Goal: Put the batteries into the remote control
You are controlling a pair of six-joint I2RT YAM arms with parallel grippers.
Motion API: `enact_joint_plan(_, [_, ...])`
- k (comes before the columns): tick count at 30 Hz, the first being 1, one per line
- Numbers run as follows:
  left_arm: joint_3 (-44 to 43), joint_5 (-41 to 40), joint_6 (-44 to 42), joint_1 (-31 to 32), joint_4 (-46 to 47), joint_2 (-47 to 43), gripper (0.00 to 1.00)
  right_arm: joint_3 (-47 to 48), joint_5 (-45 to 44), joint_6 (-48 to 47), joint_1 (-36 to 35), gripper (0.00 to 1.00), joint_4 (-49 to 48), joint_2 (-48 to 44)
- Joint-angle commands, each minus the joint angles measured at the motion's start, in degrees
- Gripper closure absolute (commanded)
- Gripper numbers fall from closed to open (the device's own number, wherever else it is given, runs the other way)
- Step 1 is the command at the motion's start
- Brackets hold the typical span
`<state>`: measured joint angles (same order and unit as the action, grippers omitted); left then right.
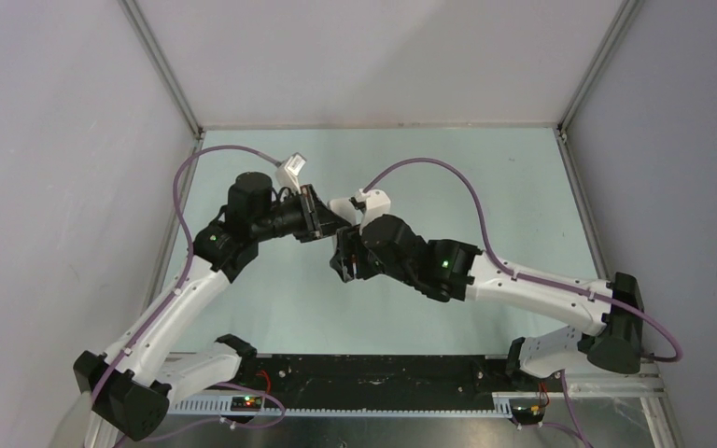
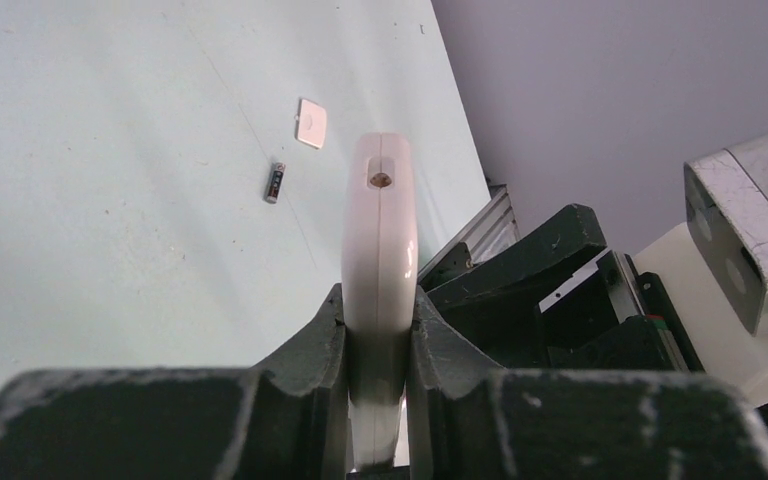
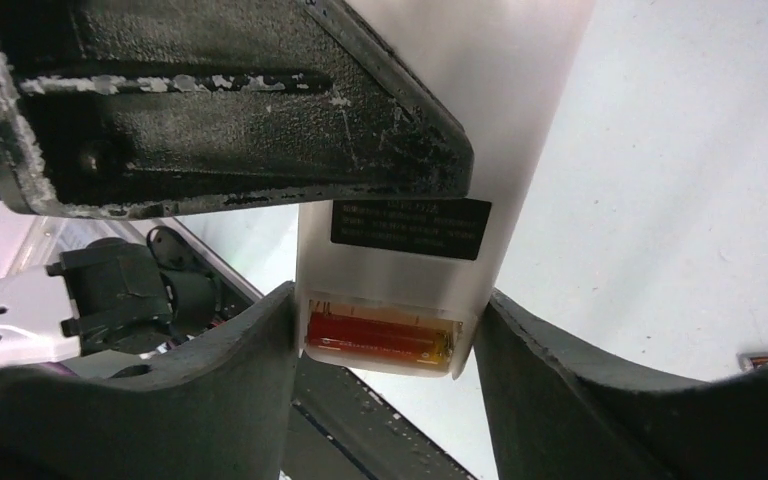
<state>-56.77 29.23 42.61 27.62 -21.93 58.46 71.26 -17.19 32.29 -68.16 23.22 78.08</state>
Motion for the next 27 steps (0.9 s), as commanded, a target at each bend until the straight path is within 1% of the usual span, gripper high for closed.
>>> enact_joint_plan(1, [0.1, 0.1, 0.7, 0.2, 2.3, -0.5, 0.96, 3.7, -1.6, -0.7, 0.0, 0.41, 0.4, 1.6])
enact_joint_plan(2, [0.2, 0.0, 0.6, 0.2, 2.3, -0.4, 0.95, 3.7, -1.6, -0.7, 0.0, 0.44, 0.5, 1.7])
enact_joint_plan(5, [0.3, 0.3, 0.0, 0.2, 2.3, -0.2, 0.91, 3.7, -1.9, -1.3, -0.2, 0.56, 1.3, 1.7])
enact_joint_plan(7, [0.4, 0.9, -0.6, 0.2, 2.3, 0.0, 0.87, 3.8, -2.5, -2.4, -0.2, 0.61, 2.3, 1.5])
enact_joint_plan(8, [0.4, 1.5, -0.8, 0.2, 2.3, 0.2, 0.82, 3.7, -2.7, -3.0, -0.3, 0.62, 2.7, 1.4])
enact_joint_plan(9, [0.4, 2.3, -1.5, 0.1, 2.2, 0.3, 0.8, 3.8, -2.9, -4.7, -0.4, 0.64, 3.6, 1.0])
enact_joint_plan(10, [0.4, 3.0, -2.3, 0.1, 2.2, 0.6, 0.74, 3.7, -2.9, -5.8, -0.4, 0.65, 4.1, 0.5])
enact_joint_plan(11, [0.5, 4.6, -2.7, 0.1, 2.2, 0.7, 0.72, 3.6, -2.0, -8.4, -0.4, 0.68, 4.3, 0.3])
enact_joint_plan(12, [0.4, 5.5, -3.4, 0.0, 2.2, 1.1, 0.67, 3.7, -1.2, -9.9, -0.3, 0.69, 4.7, -0.2])
enact_joint_plan(13, [0.5, 7.3, -3.8, -0.1, 2.2, 1.2, 0.62, 3.6, 0.9, -13.4, -0.2, 0.7, 5.0, -0.5])
enact_joint_plan(14, [0.6, 8.0, -4.4, -0.1, 2.0, 1.5, 0.6, 3.6, 2.3, -15.2, -0.1, 0.71, 5.6, -1.1])
enact_joint_plan(17, [1.0, 9.7, -4.7, -0.3, 1.6, 1.7, 0.51, 3.4, 9.7, -22.1, 0.3, 0.71, 6.3, -2.7])
enact_joint_plan(20, [1.8, 12.4, -4.2, -0.3, 1.6, 2.1, 0.49, 3.3, 13.3, -25.6, 0.4, 0.72, 6.2, -4.3])
enact_joint_plan(27, [3.8, 18.3, -3.9, -0.3, 1.6, -0.2, 0.49, 3.3, 14.3, -31.8, 0.7, 0.72, 8.0, -5.0])
